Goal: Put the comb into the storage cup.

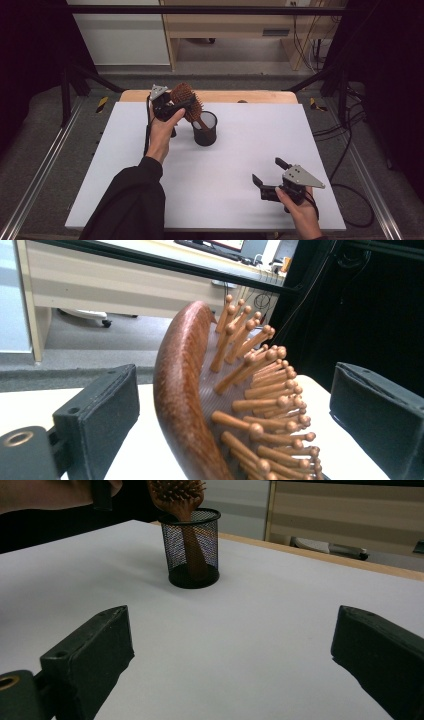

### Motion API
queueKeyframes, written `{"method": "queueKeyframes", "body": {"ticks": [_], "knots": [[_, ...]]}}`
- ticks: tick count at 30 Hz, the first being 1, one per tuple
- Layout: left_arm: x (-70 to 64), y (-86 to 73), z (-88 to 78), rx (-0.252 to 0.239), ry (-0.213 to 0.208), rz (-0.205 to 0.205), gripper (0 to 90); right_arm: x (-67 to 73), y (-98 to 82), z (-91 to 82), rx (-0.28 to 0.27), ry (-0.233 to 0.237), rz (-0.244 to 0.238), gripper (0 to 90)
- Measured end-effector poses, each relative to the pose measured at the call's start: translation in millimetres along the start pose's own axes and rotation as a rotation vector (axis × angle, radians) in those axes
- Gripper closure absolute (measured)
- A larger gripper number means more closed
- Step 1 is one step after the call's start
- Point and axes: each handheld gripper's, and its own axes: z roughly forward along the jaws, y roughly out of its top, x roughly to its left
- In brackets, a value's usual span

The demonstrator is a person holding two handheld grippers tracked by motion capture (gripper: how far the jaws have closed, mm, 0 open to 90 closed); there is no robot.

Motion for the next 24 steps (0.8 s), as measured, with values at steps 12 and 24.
{"method": "queueKeyframes", "body": {"ticks": [12,24], "knots": [[-4.7,-0.5,-5.5,-0.013,-0.011,0.018,5.6,0.6,0.5,-0.3,-0.001,-0.001,-0.001,3.5],[-5.7,-2.2,-10.5,-0.015,-0.011,0.017,4.2,0.7,0.8,-0.2,-0.002,-0.003,-0.003,3.5]]}}
